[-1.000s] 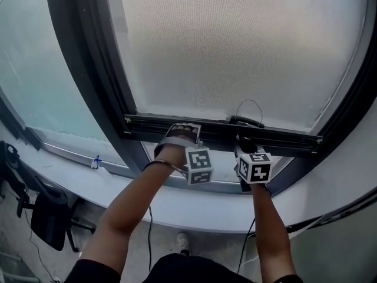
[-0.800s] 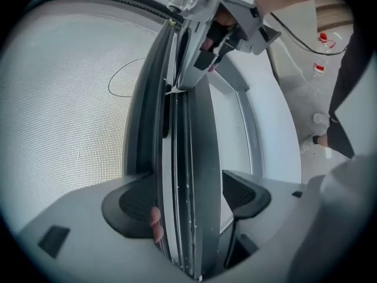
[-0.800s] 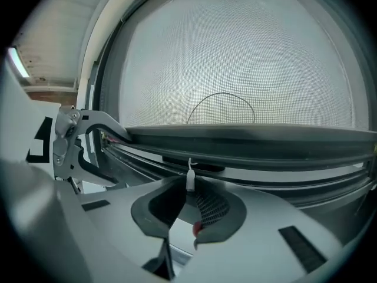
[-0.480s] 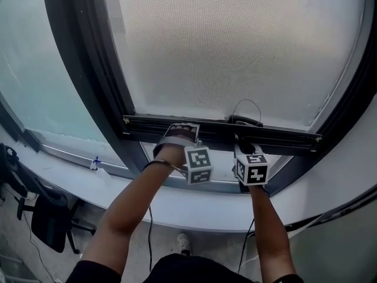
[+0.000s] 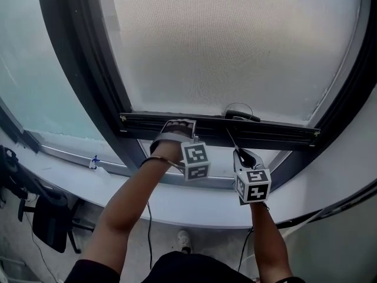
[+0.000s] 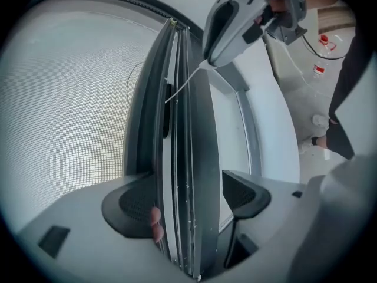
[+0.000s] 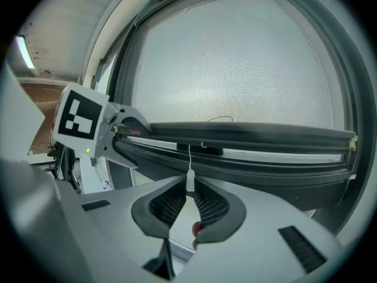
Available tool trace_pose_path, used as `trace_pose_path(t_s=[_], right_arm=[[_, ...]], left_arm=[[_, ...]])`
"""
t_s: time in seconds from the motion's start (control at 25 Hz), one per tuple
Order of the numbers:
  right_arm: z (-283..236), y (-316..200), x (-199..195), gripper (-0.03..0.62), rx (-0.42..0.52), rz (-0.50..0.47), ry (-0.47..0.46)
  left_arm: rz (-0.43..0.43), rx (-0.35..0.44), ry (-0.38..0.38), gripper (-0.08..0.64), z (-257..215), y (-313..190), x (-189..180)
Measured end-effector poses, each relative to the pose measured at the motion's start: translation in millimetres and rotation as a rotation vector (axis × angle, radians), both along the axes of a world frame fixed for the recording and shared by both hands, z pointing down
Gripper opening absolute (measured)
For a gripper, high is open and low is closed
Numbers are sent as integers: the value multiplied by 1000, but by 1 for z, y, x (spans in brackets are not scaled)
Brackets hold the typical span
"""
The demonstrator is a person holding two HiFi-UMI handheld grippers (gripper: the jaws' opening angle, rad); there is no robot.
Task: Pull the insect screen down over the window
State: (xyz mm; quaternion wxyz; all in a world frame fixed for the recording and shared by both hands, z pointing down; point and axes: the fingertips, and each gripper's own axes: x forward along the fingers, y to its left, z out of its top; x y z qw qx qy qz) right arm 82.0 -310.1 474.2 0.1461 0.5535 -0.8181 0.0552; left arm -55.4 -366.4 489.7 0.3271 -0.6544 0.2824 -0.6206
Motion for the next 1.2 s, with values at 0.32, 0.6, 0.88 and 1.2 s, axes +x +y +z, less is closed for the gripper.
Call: trace_pose_path(t_s=[0.32, 0.6, 0.88, 1.2], right_arm=[[81, 50, 0, 46, -136, 6, 17], [159, 79, 4, 46, -300, 33, 48], [226, 94, 16, 46, -432, 54, 99], [238, 101, 3, 161, -375, -57, 238]], left_arm=[[-9, 0, 1, 357, 1, 0, 0], [-12, -4, 3, 357, 1, 0, 0], [-12, 0, 7, 357, 0, 0, 0], [-12, -5, 5, 357, 1, 1, 0]])
